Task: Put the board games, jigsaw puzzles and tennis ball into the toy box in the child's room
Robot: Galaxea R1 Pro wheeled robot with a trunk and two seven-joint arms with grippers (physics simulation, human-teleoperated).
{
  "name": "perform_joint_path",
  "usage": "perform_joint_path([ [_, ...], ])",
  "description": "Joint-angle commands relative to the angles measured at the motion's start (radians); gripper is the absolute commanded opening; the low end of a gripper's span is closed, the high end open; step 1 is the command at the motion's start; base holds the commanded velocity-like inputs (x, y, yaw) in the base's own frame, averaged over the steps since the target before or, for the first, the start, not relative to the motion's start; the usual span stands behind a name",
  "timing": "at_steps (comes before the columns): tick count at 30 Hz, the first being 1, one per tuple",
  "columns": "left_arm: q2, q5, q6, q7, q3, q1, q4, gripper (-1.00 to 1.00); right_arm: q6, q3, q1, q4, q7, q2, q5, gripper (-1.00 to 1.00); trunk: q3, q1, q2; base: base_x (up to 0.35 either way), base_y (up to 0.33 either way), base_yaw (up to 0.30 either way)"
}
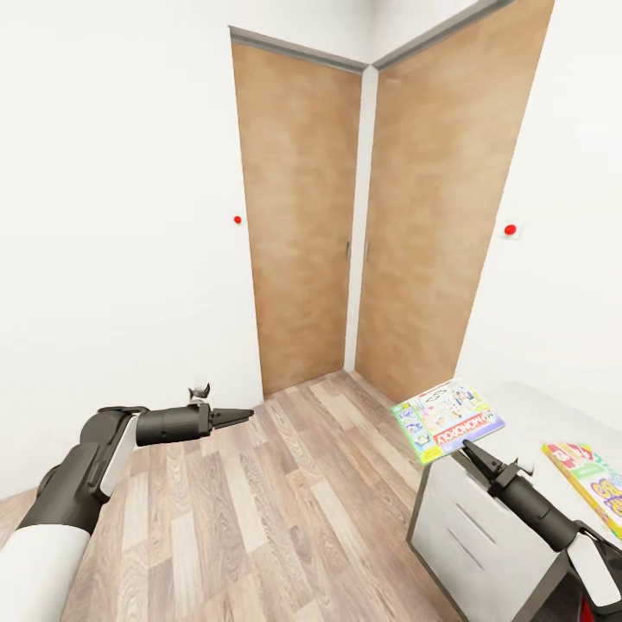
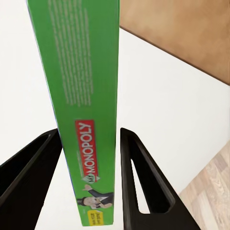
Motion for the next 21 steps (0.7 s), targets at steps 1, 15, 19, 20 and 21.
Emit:
perform_joint_path([
  [1, 0.000, 0.002, 0.008, -0.001, 0.000, -0.001, 0.000, 1.00, 0.007, -0.001, -0.001, 0.000, 0.001, 0.000, -0.005, -1.00, -0.002, 0.001, -0.002, 0.000, 0.000, -0.164],
  [15, 0.003, 0.003, 0.008, -0.002, 0.000, -0.001, 0.000, 1.00, 0.009, -0.004, -0.001, 0.000, 0.002, -0.001, -0.006, -1.00, -0.008, 0.001, -0.002, 0.000, 0.000, -0.251],
  [19, 0.004, 0.003, 0.008, -0.003, 0.001, -0.001, 0.000, 1.00, 0.009, -0.004, -0.001, 0.001, 0.001, -0.001, -0.006, -1.00, -0.010, 0.001, -0.002, 0.000, 0.000, -0.268],
  [20, 0.005, 0.003, 0.008, -0.003, 0.001, -0.001, 0.000, 1.00, 0.009, -0.004, -0.001, 0.001, 0.002, -0.001, -0.006, -1.00, -0.010, 0.001, -0.002, 0.000, 0.000, -0.269],
  [21, 0.005, 0.003, 0.008, -0.003, 0.001, -0.001, 0.000, 1.00, 0.009, -0.004, -0.001, 0.001, 0.002, -0.002, -0.006, -1.00, -0.010, 0.001, -0.002, 0.000, 0.000, -0.269],
])
